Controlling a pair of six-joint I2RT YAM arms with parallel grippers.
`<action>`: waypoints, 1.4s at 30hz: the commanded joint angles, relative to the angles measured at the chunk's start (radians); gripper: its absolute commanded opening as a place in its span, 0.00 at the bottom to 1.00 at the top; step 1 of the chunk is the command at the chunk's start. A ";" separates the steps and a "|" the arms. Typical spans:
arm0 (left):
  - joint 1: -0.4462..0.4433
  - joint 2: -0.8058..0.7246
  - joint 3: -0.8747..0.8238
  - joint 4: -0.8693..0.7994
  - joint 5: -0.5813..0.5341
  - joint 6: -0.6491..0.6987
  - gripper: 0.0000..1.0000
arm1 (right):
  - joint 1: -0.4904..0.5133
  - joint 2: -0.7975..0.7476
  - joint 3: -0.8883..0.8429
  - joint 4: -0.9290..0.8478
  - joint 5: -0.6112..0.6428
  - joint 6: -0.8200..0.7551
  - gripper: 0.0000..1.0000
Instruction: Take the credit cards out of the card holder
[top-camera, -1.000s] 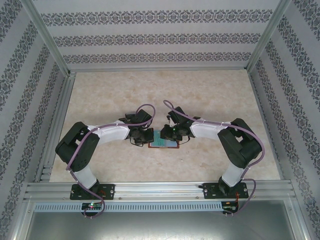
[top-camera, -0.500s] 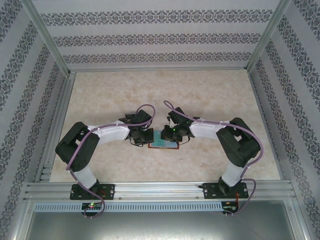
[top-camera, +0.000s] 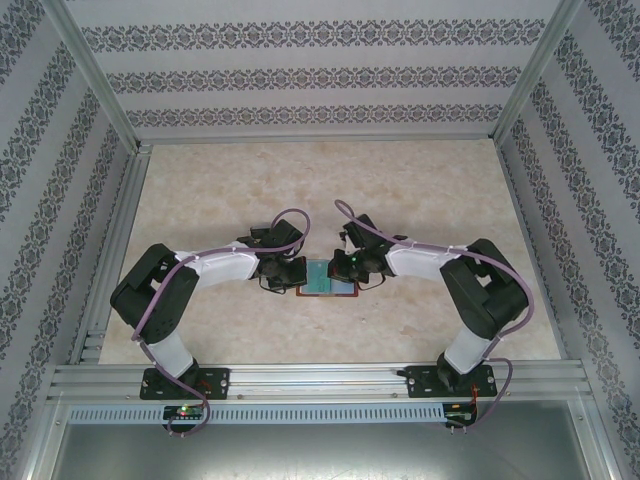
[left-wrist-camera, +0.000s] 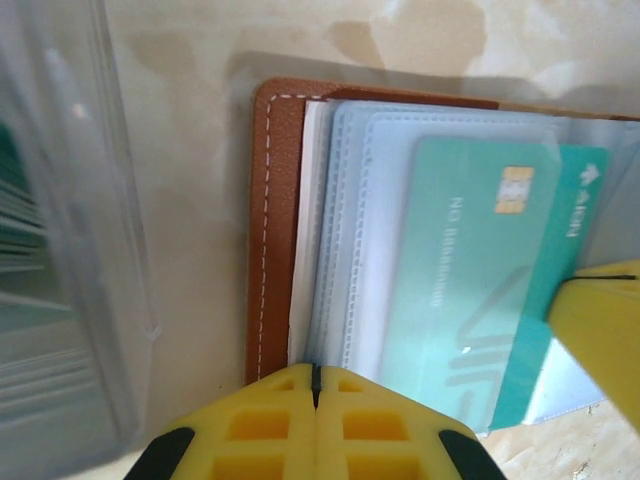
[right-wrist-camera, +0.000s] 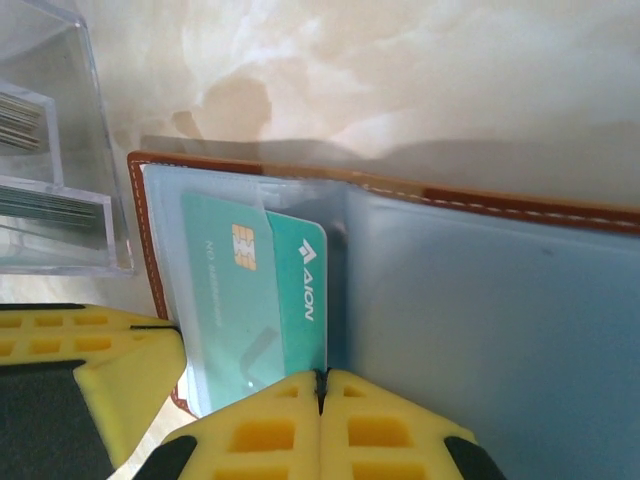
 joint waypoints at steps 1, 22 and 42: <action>0.009 -0.002 -0.033 -0.043 -0.017 0.012 0.00 | -0.031 -0.064 -0.034 -0.011 0.004 -0.030 0.00; 0.009 -0.057 -0.002 -0.060 -0.023 0.021 0.04 | -0.147 -0.361 -0.158 -0.078 -0.002 -0.149 0.00; 0.025 -0.724 -0.063 -0.410 -0.582 -0.161 0.99 | 0.033 -0.230 0.311 -0.344 0.065 -0.616 0.00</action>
